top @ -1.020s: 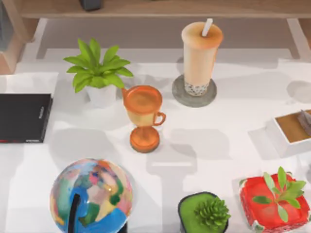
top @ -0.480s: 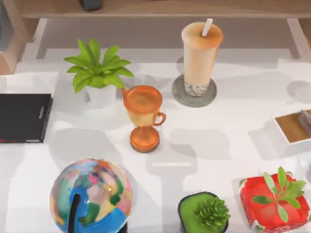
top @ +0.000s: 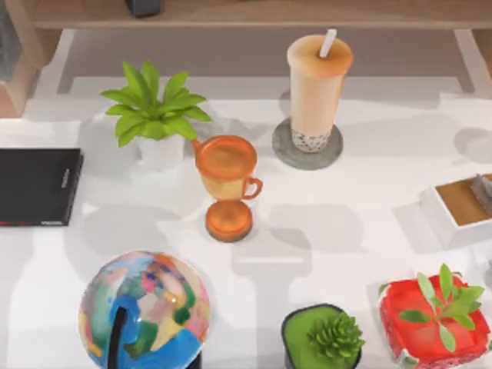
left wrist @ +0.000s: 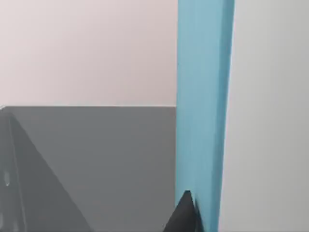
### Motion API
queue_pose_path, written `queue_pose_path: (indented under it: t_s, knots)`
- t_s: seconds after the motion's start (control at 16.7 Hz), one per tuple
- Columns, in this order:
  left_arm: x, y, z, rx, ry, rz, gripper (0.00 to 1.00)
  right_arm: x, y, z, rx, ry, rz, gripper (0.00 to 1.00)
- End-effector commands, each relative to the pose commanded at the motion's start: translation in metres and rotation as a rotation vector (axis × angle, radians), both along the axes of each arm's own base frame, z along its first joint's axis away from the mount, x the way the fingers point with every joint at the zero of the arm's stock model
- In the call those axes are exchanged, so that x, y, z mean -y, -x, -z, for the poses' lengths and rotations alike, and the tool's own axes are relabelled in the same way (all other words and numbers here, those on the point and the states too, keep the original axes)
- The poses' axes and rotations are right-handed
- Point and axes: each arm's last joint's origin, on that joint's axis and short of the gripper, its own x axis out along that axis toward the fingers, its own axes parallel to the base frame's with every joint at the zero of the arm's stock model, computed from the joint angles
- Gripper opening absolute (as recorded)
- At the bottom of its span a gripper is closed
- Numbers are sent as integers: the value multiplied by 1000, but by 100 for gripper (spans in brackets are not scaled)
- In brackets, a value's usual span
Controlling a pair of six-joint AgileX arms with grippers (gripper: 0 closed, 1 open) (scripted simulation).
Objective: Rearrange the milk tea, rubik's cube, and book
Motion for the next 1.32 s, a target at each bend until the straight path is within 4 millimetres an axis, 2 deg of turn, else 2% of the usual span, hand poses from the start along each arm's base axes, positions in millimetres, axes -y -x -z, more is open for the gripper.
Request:
queue_pose_path:
  t_s: [0.12,0.24,0.36,0.54,0.66,1.02,1.2,1.32]
  knots:
    - [-15,11,-14,61,-15,-41,0,0,0,0,0,0,0,100]
    - [-20,15,-18,73,-15,-51,0,0,0,0,0,0,0,100]
    - [-15,13,-13,41,-5,-35,0,0,0,0,0,0,0,100]
    - [8,3,4,-46,15,28,0,0,0,0,0,0,0,100]
    - [21,-2,8,-77,27,61,0,0,0,0,0,0,0,100]
    - [21,0,5,-69,24,60,0,0,0,0,0,0,0,100]
    - [20,9,-9,-3,1,44,0,0,0,0,0,0,0,100]
    - [23,20,-29,87,-33,38,0,0,0,0,0,0,0,100]
